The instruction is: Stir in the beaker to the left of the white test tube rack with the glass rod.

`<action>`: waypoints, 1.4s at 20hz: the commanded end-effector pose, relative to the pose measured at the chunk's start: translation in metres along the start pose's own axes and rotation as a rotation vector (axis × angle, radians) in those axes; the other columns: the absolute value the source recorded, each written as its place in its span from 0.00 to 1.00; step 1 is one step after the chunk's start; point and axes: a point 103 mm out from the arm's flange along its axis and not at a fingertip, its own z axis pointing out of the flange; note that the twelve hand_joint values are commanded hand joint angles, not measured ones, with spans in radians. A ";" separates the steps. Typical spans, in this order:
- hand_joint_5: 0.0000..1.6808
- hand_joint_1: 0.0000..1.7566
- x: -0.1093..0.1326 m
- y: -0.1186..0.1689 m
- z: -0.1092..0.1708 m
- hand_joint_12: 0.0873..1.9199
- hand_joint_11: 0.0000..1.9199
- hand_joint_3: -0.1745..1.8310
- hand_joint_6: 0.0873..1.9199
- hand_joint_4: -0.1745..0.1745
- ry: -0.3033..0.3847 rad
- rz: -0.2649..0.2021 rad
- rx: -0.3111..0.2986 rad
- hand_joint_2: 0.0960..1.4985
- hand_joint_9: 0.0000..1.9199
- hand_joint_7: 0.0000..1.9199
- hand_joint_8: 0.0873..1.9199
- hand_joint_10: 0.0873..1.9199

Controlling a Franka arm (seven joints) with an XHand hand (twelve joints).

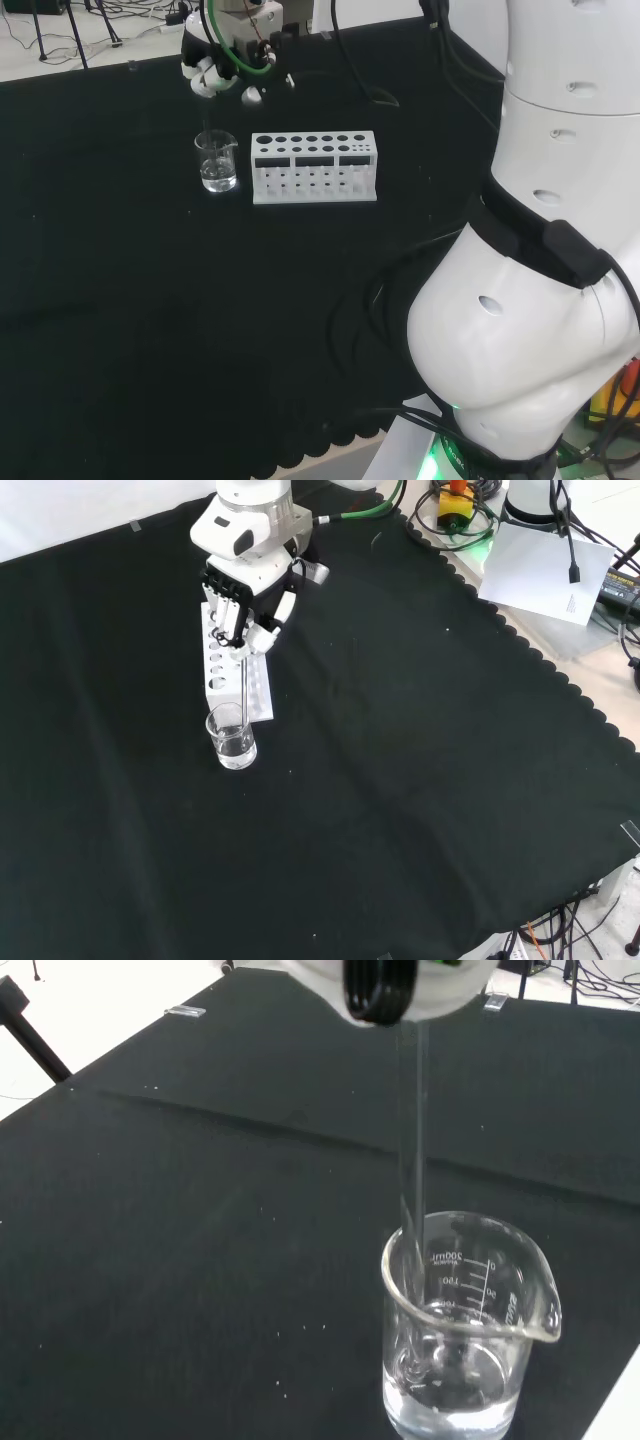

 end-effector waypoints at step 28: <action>0.67 0.74 -0.019 0.012 -0.018 0.36 0.87 0.23 0.24 0.00 -0.007 -0.004 -0.033 0.58 0.86 0.60 0.54 0.42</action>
